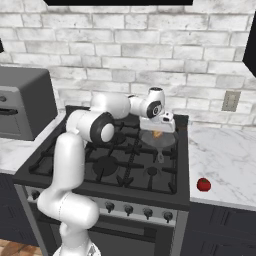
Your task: Place the pan on the rear right burner on the stove. Then place the tomato and the onion in the pan and turn on the rear right burner.
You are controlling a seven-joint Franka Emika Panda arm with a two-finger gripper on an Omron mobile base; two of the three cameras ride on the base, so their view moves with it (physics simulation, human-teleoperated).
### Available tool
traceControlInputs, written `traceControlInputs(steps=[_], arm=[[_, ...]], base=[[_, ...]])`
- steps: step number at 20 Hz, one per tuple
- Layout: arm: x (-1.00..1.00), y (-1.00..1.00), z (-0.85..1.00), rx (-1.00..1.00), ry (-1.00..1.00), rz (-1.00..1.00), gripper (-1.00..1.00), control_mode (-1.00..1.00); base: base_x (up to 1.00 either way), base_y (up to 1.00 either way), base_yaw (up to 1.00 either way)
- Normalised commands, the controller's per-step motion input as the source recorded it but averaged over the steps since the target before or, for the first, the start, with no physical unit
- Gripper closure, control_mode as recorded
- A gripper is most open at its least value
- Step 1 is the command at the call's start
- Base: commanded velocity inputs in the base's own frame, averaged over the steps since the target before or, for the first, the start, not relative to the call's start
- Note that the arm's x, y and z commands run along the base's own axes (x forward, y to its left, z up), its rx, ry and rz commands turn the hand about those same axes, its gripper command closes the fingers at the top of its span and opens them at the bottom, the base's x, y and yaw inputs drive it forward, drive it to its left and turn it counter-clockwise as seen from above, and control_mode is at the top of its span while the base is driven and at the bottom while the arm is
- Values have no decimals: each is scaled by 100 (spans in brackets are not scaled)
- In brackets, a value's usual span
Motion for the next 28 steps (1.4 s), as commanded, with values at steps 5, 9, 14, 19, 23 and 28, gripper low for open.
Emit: traceControlInputs(steps=[5,9,14,19,23,28], arm=[[16,0,-18,2,0,3,100,-100],[13,0,-14,1,0,3,100,-100],[8,-2,-13,0,0,2,100,-100],[1,-5,-9,0,1,0,-100,-100],[0,-15,-3,0,0,0,-100,-100],[0,-13,0,0,0,0,-100,-100]], base=[[0,0,0],[0,0,0],[0,0,0],[0,0,0],[0,0,0],[0,0,0]])
